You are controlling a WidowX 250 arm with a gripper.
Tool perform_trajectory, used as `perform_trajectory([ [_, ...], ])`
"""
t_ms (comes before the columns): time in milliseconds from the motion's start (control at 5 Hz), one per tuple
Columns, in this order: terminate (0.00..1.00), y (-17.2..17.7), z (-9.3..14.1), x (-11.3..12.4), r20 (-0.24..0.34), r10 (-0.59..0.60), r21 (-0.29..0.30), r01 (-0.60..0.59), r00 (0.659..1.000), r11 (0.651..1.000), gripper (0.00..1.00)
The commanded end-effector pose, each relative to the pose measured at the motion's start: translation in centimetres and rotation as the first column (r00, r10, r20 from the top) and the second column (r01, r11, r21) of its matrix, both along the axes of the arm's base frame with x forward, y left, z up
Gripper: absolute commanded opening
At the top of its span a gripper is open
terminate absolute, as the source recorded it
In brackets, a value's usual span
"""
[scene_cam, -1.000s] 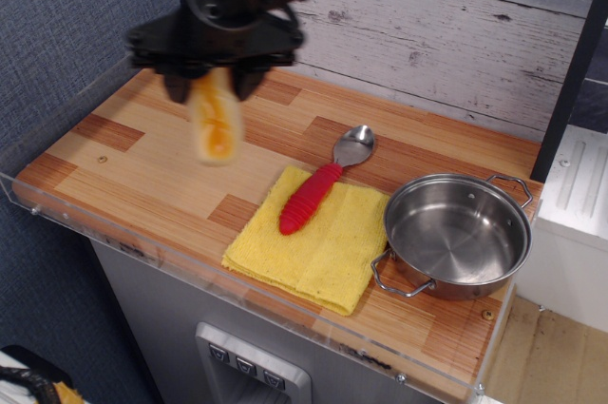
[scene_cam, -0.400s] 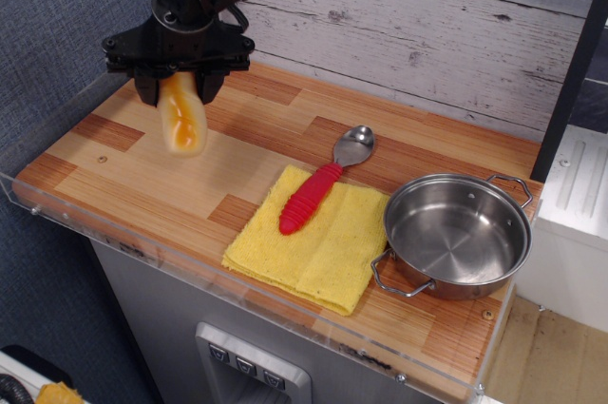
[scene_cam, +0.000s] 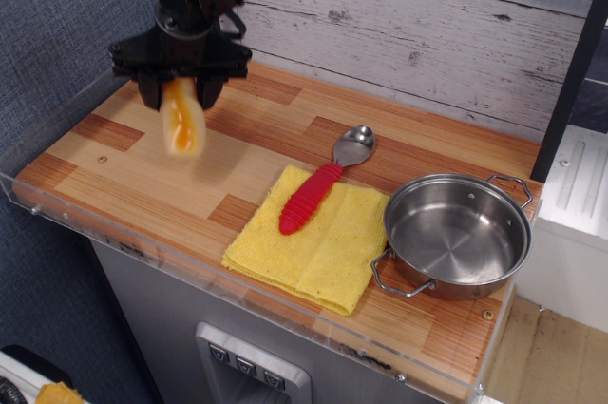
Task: Move bread from pot to left of yellow cloth with red fork
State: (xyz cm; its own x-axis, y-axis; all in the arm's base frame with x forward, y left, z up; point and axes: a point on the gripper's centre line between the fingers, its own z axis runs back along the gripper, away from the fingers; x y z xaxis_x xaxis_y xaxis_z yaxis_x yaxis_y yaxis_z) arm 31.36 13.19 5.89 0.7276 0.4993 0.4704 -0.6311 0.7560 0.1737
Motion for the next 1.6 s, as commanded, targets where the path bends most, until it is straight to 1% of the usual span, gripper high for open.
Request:
perform_trajectory([
  [0,0.00,-1.5,-0.9,-0.5,-0.013,-0.034,-0.029,0.034,0.999,0.999,0.00],
  [200,0.00,-1.7,-0.6,-0.4,0.001,-0.034,-0.019,0.034,0.999,0.999,0.00],
  [400,0.00,-2.2,-0.8,-0.4,0.001,-0.029,-0.021,0.029,1.000,0.999,0.00],
  [600,0.00,-2.7,-0.6,-0.6,-0.016,-0.005,-0.041,0.005,1.000,0.999,1.00],
  [1200,0.00,-3.6,-0.5,-0.5,-0.012,-0.008,-0.034,0.007,1.000,0.999,1.00],
  [1400,0.00,-3.5,2.2,-0.6,0.112,-0.083,-0.003,0.084,0.990,0.996,1.00],
])
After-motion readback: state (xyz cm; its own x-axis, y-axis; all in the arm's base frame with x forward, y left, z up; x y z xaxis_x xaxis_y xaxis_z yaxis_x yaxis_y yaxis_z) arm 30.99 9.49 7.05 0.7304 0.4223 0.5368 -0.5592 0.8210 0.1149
